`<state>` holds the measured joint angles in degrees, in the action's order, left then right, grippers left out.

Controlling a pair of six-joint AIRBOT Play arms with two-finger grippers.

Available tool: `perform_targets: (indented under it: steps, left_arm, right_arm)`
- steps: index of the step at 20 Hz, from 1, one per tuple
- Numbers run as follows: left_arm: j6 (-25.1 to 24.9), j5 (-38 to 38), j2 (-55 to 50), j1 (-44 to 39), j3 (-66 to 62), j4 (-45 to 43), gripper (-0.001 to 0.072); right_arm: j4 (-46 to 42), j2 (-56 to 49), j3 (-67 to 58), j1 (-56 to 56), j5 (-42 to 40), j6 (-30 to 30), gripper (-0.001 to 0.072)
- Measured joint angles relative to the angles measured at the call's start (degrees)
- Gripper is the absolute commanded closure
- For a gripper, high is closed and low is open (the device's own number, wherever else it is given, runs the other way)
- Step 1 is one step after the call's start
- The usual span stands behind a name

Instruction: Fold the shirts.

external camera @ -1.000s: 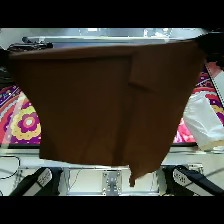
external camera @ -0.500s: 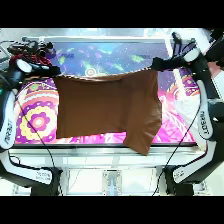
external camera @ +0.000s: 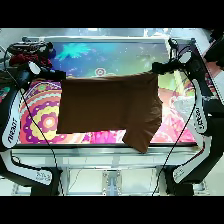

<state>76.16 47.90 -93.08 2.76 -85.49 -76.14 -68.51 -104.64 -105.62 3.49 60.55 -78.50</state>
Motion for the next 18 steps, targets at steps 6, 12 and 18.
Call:
perform_targets:
  steps: [6,12,18]
  left_arm:
    - [1.4,5.7,0.4,-0.7,3.6,-4.6,0.0699]
    - [1.6,7.9,0.5,-1.9,6.1,-5.6,0.0699]
    - [1.6,9.1,-0.4,-2.3,9.9,-5.9,0.0697]
  right_arm:
    - [-6.1,7.3,11.1,0.0,6.6,-0.5,0.0700]
    - [-7.2,9.7,22.9,0.0,3.7,-0.2,0.0700]
    - [-7.0,9.7,29.3,0.0,-1.1,-0.1,0.0699]
